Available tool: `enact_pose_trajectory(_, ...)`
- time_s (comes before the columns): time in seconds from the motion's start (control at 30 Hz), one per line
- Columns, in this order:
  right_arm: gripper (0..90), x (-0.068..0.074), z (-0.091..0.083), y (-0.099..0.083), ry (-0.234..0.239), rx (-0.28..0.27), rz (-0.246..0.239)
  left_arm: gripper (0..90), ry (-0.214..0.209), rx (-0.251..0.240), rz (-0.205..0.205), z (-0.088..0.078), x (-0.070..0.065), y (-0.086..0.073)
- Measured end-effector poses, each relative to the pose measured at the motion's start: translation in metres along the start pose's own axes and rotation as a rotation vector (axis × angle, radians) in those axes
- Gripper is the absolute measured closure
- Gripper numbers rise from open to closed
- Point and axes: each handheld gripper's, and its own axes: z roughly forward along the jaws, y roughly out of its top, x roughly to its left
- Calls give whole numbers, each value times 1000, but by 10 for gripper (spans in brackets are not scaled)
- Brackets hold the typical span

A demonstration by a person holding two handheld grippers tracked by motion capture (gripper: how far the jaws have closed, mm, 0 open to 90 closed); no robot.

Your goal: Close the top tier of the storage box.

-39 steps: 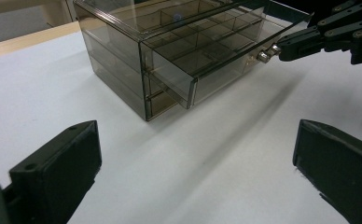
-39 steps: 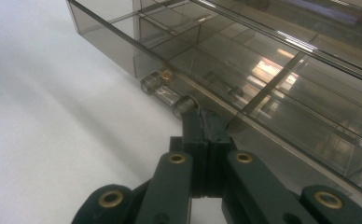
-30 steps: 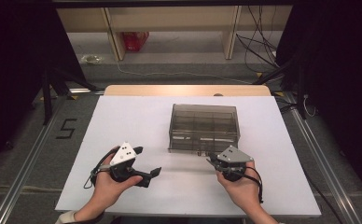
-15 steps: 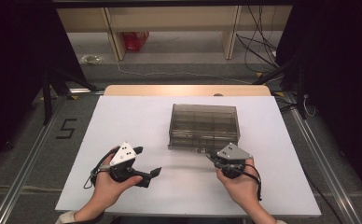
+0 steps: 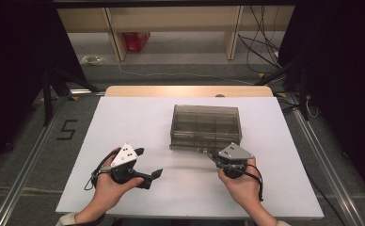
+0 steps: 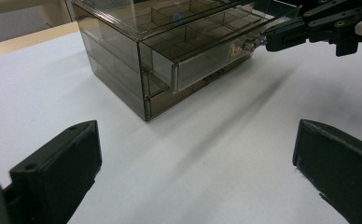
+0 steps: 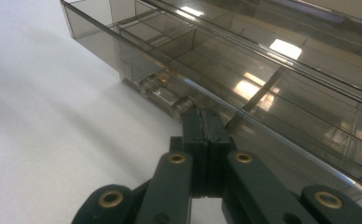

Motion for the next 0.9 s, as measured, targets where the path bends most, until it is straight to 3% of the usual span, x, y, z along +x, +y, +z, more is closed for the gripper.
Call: enact_pose_trajectory(0.9,900,-3,6,2,-14,0,8,10,5,5,-2,1,2,-1)
